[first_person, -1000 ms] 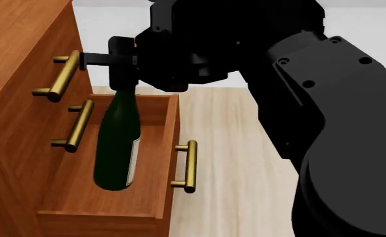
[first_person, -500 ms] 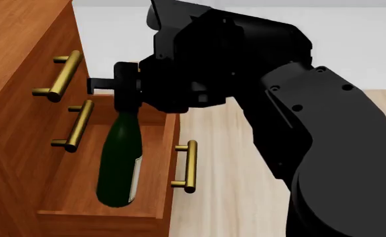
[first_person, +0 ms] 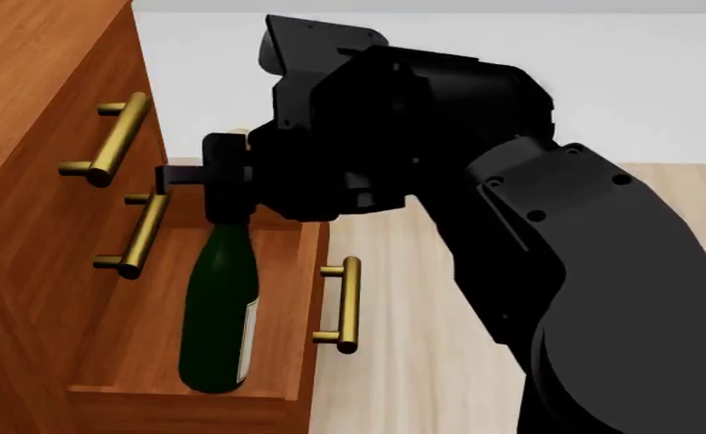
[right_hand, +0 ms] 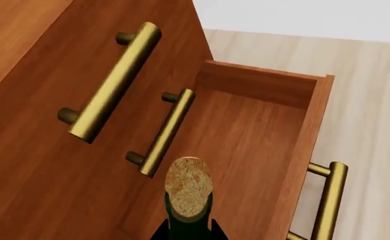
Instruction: Put the wine bottle in the bottom drawer of the cabinet.
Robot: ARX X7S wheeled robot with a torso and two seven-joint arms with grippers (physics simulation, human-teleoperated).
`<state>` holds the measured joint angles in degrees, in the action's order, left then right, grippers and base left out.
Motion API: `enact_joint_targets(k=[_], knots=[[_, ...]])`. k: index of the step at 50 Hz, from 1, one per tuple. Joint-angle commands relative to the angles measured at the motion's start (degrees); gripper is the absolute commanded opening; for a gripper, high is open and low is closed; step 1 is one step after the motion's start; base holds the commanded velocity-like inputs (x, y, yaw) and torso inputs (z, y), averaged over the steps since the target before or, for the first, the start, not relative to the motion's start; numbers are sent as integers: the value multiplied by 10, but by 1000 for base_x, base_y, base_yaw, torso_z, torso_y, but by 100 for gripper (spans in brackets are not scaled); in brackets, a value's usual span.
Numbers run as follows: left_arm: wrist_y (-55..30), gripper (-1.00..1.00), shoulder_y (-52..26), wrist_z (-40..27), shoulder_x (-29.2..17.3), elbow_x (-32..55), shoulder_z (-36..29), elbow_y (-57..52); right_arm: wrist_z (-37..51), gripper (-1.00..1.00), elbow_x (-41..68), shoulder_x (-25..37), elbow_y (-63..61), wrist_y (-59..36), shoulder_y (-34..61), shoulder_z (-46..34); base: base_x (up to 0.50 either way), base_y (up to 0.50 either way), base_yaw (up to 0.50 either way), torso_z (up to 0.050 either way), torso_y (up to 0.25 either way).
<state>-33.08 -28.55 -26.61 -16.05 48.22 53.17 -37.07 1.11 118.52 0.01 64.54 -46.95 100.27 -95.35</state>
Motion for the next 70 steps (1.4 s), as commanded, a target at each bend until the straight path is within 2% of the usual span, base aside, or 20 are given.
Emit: enact_joint_targets(k=[1, 25, 48, 70], knots=[[15, 100, 9, 13, 4, -15, -8, 1, -5, -100, -19, 0, -5, 3, 5, 17, 0, 0, 0, 0, 0], [25, 100, 14, 14, 0, -30, -20, 2, -1, -100, -31, 0, 5, 15, 14, 17, 0, 0, 0, 0, -40], [28, 100, 16, 9, -1, -25, -21, 3, 1, -100, -44, 0, -14, 15, 10, 21, 0, 0, 0, 0, -190], [30, 100, 17, 3, -2, -19, -21, 4, 19, -100, -104, 0, -19, 12, -46, 28, 0, 1, 0, 0, -191]])
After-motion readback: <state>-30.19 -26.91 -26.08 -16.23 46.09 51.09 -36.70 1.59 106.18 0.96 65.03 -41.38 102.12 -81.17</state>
